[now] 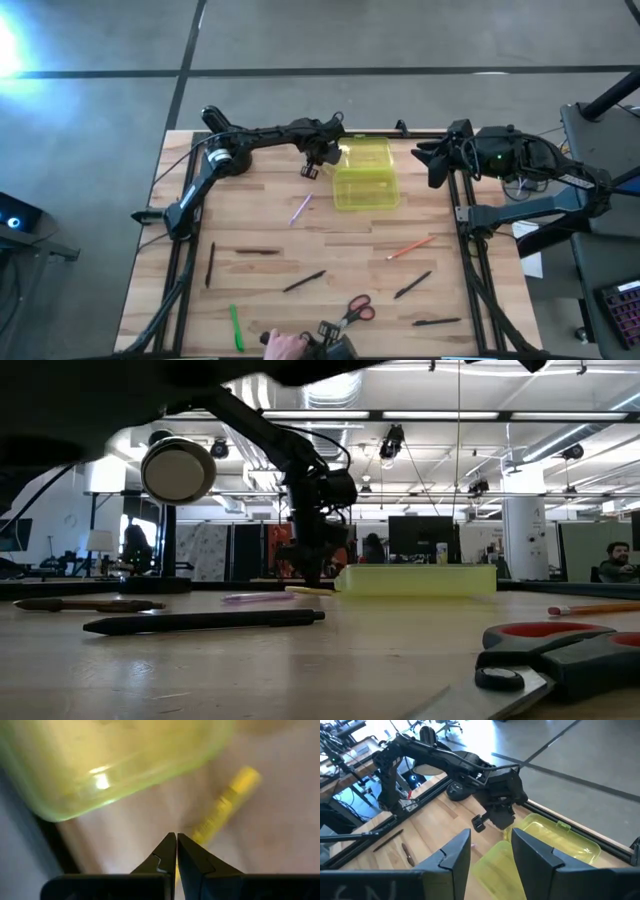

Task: Pick & place school supplies into a supply box
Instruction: Put the yellow pen into the supply box

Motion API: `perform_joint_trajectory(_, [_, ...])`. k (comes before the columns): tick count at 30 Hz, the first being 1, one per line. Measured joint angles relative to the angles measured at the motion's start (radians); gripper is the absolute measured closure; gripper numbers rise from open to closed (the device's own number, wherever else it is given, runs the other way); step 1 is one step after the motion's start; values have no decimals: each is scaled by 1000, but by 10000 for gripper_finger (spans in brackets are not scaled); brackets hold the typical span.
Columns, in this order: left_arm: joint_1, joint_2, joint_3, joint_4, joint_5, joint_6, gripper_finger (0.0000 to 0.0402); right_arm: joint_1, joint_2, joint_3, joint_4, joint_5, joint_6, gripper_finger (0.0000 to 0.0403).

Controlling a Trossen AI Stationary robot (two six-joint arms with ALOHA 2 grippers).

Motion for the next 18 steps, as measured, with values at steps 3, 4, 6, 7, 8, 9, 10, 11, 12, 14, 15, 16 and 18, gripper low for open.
perform_joint_trajectory(3, [-1, 0, -2, -39, 19, -4, 401, 1, 0, 0, 16, 0, 12, 275])
perform_joint_trajectory(4, [-1, 0, -2, -39, 13, -6, 401, 1, 0, 0, 17, 0, 14, 276])
perform_joint_trajectory(6, [-2, 0, -2, -52, 0, -13, 401, 1, 1, 0, 16, 0, 17, 279])
perform_joint_trajectory(7, [-2, -2, -2, -63, -3, -24, 401, 1, 1, 0, 16, 0, 19, 280])
perform_joint_trajectory(8, [-2, -5, -2, -72, -5, -34, 401, 1, 1, 0, 16, 0, 23, 282])
perform_joint_trajectory(9, [-2, -9, -2, -85, -4, -39, 401, 1, 0, 0, 17, -1, 27, 283])
perform_joint_trajectory(10, [-3, -15, -2, -113, 1, -40, 401, 1, 0, 0, 17, -5, 31, 284])
perform_joint_trajectory(11, [-4, -20, -2, -149, 5, -38, 401, 1, -2, 0, 19, -13, 33, 286])
perform_joint_trajectory(12, [-6, -24, -2, -179, 8, -38, 401, 1, -3, 0, 24, -19, 34, 287])
perform_joint_trajectory(14, [-9, -29, -2, -194, 19, -53, 401, 1, -4, 0, 37, -24, 33, 290])
perform_joint_trajectory(15, [-9, -37, -2, -193, 27, -80, 401, 1, -5, 0, 42, -24, 33, 291])
perform_joint_trajectory(16, [-9, -46, -3, -191, 34, -111, 401, 1, -5, 0, 47, -24, 33, 292])
perform_joint_trajectory(18, [-9, -69, -2, -172, 37, -172, 401, 1, -5, 0, 53, -24, 32, 295])
